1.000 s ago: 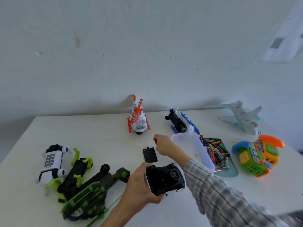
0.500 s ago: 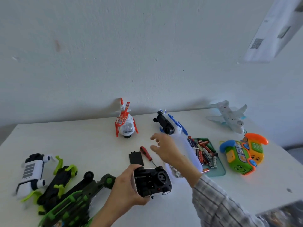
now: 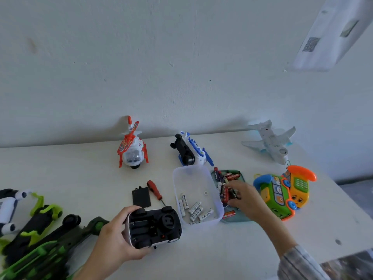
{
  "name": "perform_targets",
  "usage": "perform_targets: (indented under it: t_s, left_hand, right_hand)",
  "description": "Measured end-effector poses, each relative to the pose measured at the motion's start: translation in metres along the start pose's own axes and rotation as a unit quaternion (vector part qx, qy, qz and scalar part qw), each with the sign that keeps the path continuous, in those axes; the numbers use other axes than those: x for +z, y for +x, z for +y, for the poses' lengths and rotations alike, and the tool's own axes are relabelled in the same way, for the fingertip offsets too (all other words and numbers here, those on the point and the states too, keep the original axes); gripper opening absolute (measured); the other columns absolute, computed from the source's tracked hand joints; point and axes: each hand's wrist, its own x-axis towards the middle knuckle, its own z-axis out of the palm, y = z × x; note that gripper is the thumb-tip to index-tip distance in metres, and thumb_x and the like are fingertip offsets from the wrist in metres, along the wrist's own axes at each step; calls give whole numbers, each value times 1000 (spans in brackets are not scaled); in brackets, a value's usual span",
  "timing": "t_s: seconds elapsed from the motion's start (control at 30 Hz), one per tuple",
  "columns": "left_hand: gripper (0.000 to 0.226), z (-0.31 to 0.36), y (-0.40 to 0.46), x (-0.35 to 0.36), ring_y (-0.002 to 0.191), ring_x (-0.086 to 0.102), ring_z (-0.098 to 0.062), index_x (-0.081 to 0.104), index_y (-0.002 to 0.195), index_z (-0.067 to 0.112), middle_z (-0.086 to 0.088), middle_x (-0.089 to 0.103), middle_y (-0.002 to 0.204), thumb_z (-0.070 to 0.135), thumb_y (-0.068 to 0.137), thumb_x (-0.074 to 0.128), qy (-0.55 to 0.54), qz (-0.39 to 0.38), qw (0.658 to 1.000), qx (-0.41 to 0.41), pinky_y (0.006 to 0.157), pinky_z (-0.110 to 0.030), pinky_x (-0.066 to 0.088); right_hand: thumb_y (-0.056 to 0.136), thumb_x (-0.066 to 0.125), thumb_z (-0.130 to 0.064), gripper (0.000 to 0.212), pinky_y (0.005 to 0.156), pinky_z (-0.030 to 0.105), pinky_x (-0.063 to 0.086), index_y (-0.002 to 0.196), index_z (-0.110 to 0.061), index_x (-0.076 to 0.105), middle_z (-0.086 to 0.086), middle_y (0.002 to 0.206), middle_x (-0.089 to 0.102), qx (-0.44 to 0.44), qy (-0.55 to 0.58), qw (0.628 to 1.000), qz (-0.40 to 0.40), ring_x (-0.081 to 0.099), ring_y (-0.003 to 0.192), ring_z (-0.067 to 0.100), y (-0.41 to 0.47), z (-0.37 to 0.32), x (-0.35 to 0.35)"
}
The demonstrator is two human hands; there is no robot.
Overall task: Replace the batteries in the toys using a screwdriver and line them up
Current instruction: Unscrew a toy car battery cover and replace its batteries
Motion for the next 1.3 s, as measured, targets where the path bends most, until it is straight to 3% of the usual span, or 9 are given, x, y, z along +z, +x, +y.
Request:
perform_targets:
  t_s: [0.07,0.17,0.3,0.37,0.53,0.67,0.83,1.03,1.3]
  left_hand:
    - [79,-1,0,-1,88,67,-7,61,106,36,14,69,94,25,33,89,-8,0,1000,-6,72,-23,58]
    - [81,-1,0,-1,91,66,-8,58,103,44,12,69,94,25,31,91,-8,9,1000,-10,72,-20,57]
    - [76,14,-2,-9,86,67,-6,61,98,44,11,71,92,30,28,87,-20,51,998,-9,68,-12,53]
    - [75,27,-2,-15,83,68,-7,65,100,36,10,71,93,33,27,86,-37,72,997,-4,67,-10,52]
    - [76,61,9,-11,91,66,-5,62,102,34,10,69,99,34,30,85,-56,131,989,35,72,-11,52]
    - [82,82,21,15,88,68,-9,58,111,27,12,69,98,35,34,86,-50,159,984,64,71,-16,55]
    - [82,100,36,43,82,69,-10,56,115,28,16,69,96,37,39,85,-20,183,977,103,65,-24,57]
    - [78,121,49,67,87,70,-8,54,115,36,15,69,99,34,43,85,-17,168,975,144,67,-18,55]
    - [81,136,69,100,95,67,-10,56,120,24,6,68,106,36,45,84,14,162,974,156,70,-18,55]
  right_hand:
    - [78,74,-23,64,107,36,31,136,-28,49,-8,139,50,-12,-51,998,-25,44,125,17,4,2,8]
    - [77,75,-23,60,106,35,32,132,-30,52,-11,136,51,-24,-49,999,-4,44,124,15,7,8,17]
    - [70,82,-19,48,74,8,45,114,-23,62,-8,112,53,-29,91,994,50,55,93,6,4,10,13]
    - [67,85,-20,36,65,8,47,96,-23,64,-7,101,54,-1,176,980,93,57,79,4,1,6,3]
    - [67,82,-6,24,65,18,55,88,-10,70,4,74,74,13,459,882,106,70,68,13,-12,-25,-28]
    - [82,67,2,16,66,19,53,93,-9,70,4,77,75,-56,543,832,97,66,69,16,-22,-66,-45]
    - [69,75,10,25,61,25,53,88,0,62,14,75,71,-117,644,751,91,68,65,25,-43,-105,-52]
    - [74,76,4,13,65,27,55,80,-3,65,11,74,74,-114,626,764,103,72,71,26,-50,-113,-52]
    - [73,80,-8,13,60,28,55,73,-3,68,11,64,70,-17,616,779,111,67,57,23,-36,-91,-57]
